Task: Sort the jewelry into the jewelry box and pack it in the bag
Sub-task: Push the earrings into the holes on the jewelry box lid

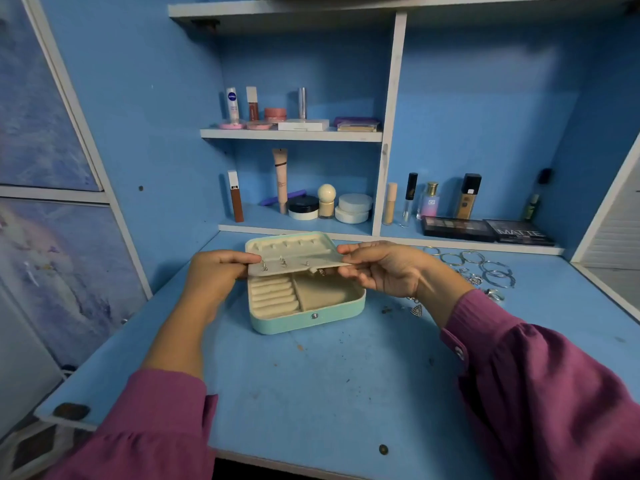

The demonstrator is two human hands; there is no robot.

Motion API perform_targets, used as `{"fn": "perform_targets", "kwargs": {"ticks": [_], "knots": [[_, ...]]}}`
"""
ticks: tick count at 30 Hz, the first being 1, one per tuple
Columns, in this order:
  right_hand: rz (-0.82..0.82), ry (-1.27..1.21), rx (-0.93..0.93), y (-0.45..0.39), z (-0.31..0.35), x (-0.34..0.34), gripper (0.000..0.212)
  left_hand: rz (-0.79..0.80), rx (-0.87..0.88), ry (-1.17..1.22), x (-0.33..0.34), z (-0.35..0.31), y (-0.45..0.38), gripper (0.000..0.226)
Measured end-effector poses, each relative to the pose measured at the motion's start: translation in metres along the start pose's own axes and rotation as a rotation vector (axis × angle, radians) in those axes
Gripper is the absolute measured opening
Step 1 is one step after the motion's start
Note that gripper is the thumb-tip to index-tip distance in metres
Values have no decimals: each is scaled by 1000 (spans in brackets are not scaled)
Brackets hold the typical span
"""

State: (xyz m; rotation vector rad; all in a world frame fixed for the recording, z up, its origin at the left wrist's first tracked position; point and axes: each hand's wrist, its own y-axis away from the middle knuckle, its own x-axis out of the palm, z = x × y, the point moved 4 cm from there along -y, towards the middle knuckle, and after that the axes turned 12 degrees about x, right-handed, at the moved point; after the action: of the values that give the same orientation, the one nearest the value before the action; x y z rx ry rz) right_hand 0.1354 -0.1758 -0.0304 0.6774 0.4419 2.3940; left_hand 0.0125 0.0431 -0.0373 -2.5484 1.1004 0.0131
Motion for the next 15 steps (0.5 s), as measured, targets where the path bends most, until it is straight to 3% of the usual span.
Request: {"fn": "perform_targets", "kwargs": {"ticks": [3, 5, 9, 12, 15], "knots": [[31, 48, -2, -3, 0, -2, 19, -36, 16, -60, 2, 0, -3, 23], [48, 81, -11, -5, 1, -3, 20, -95, 163, -227, 3, -8, 1, 17], [94, 107, -19, -9, 3, -5, 18, -330, 843, -416, 21, -60, 49, 18], [81, 111, -33, -11, 3, -7, 19, -128, 1156, -375, 63, -88, 93, 16], [60, 131, -47, -14, 2, -9, 18, 184, 1208, -516, 110, -81, 113, 15]]}}
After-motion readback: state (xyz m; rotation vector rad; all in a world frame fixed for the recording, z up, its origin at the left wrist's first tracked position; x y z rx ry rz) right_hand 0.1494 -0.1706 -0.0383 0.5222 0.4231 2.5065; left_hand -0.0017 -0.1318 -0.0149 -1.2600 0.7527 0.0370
